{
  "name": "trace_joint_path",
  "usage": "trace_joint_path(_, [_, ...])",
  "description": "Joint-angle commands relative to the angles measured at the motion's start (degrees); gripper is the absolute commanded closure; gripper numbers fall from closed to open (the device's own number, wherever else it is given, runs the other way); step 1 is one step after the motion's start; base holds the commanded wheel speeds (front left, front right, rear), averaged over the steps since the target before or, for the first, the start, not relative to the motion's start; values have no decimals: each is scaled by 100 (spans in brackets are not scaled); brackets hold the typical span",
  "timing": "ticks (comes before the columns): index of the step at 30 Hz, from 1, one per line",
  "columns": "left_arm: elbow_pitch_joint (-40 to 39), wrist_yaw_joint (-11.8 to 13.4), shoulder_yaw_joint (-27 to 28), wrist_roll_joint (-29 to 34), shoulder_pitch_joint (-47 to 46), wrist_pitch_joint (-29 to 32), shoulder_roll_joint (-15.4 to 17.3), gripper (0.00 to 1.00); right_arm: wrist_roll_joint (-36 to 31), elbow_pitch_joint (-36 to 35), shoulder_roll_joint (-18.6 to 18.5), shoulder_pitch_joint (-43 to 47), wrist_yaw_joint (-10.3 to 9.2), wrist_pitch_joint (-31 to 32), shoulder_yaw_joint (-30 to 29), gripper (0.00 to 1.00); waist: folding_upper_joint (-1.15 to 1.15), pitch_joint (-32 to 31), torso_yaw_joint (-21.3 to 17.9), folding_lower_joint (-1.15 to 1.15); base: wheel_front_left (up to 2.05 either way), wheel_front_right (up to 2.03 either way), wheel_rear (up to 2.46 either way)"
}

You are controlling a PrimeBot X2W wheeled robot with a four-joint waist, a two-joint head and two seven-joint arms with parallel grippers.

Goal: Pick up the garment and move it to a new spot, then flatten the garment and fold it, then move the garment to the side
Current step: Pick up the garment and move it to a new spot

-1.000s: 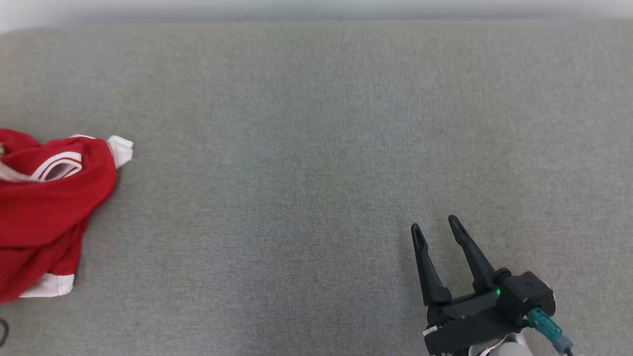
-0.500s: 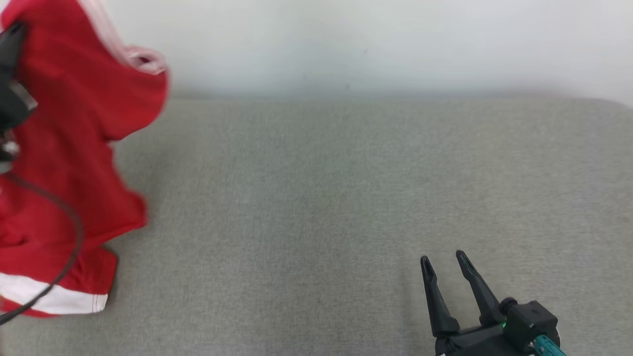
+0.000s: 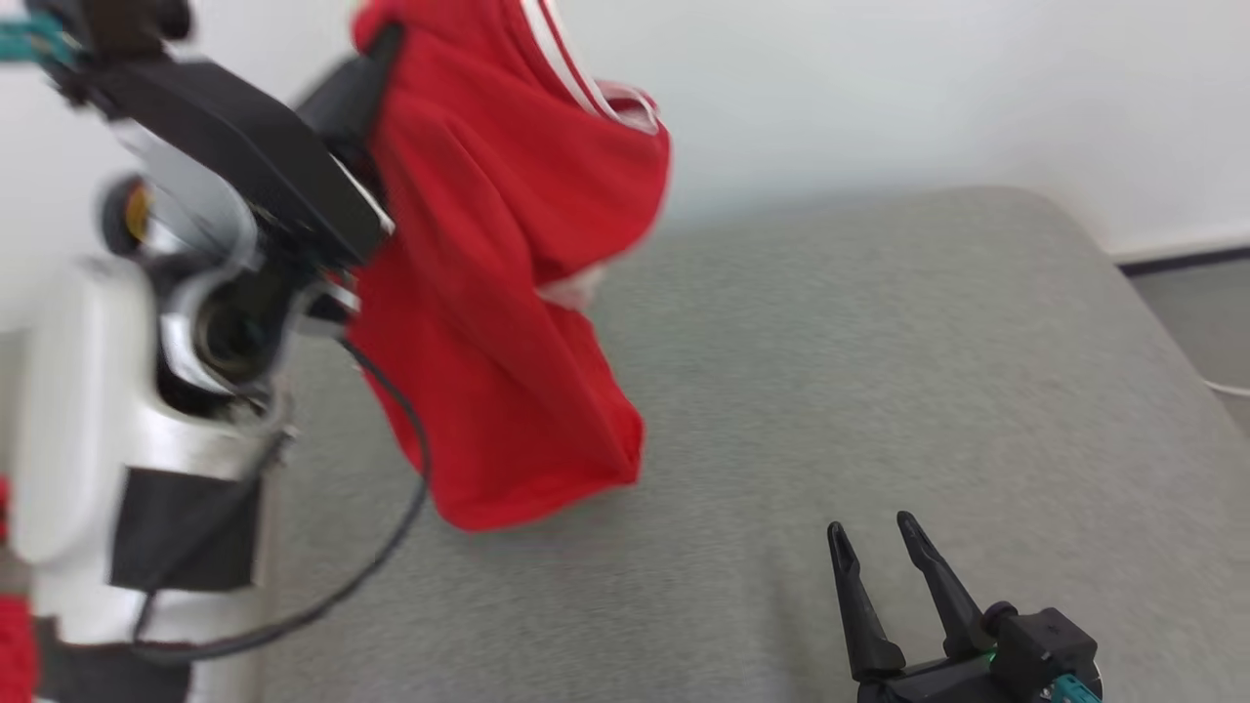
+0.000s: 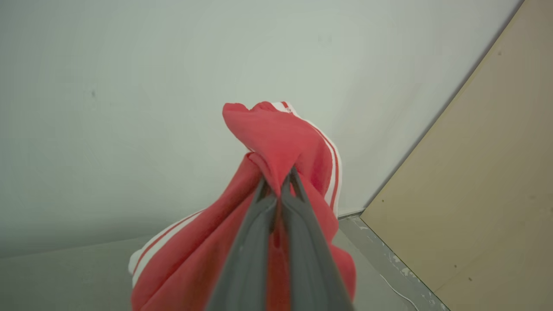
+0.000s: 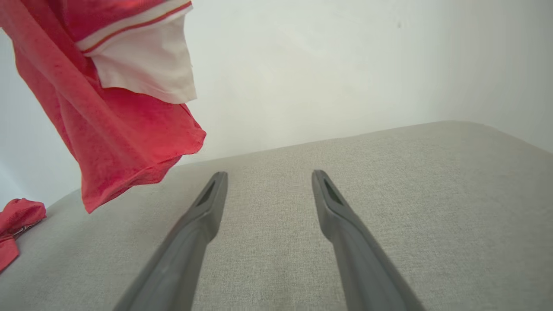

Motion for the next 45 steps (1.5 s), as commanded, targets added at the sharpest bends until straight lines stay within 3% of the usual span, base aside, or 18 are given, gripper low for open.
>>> trace_joint_path(1, [50, -46, -23, -8, 149, -129, -87, 100, -2, 10, -6, 24, -12, -3, -18, 0, 1, 74, -646, 1, 0, 0, 0])
trace_joint_path(6, [592, -100, -341, 118, 921, -748, -385, 100, -7, -29, -4, -65, -12, -4, -24, 0, 1, 336, -1172, 1, 0, 0, 0])
trace_joint_path(10, [1259, -97, -665, 253, 1510, -1253, -478, 100, 38, -43, -4, -115, -12, -3, -36, 0, 1, 440, -1314, 1, 0, 0, 0])
trace_joint_path(11, [1421, -104, -784, 297, 1651, -1390, -497, 77, 49, -48, -4, -113, -12, -3, -41, 0, 1, 452, -1320, 1, 0, 0, 0])
trace_joint_path(12, [1594, -123, -903, 347, 1784, -1522, -516, 0, 57, -53, -4, -110, -12, -3, -47, 0, 1, 459, -1318, 1, 0, 0, 0])
trace_joint_path(16, [1980, -210, -1297, 252, 2122, -2099, -534, 0, 69, -43, -3, -73, -12, -3, -97, 0, 1, 411, -1181, 1, 0, 0, 0])
trace_joint_path(21, [1695, -323, -1561, -147, 2563, -3343, -539, 0, -12, -52, -5, -38, -12, -3, -313, 0, 1, 244, -844, 1, 0, 0, 0])
trace_joint_path(23, [1494, -403, -1547, -318, 2821, -3810, -538, 0, -70, -39, -3, 11, -12, -3, -412, 0, 1, 159, -669, 1, 0, 0, 0])
trace_joint_path(28, [1114, -431, -1327, -2, 3493, -4813, -312, 0, -235, -23, -6, 165, -12, -3, -719, 0, 1, -36, -172, 1, 0, 0, 0])
trace_joint_path(33, [601, -180, -809, 716, 4165, -5037, -140, 0, -432, -26, -8, 324, -12, -3, -975, 0, 1, -183, 284, 1, 0, 0, 0])
trace_joint_path(37, [24, -93, -358, 1782, 4806, -5040, -109, 0, -620, 11, -6, 446, -12, -4, -1051, 0, 1, -290, 533, 1, 0, 0, 0])
trace_joint_path(45, [-55, -255, 224, 2703, 5811, -5043, -296, 0, -699, 150, -6, 659, -12, -4, -1131, 0, 1, -448, 715, 1, 0, 0, 0])
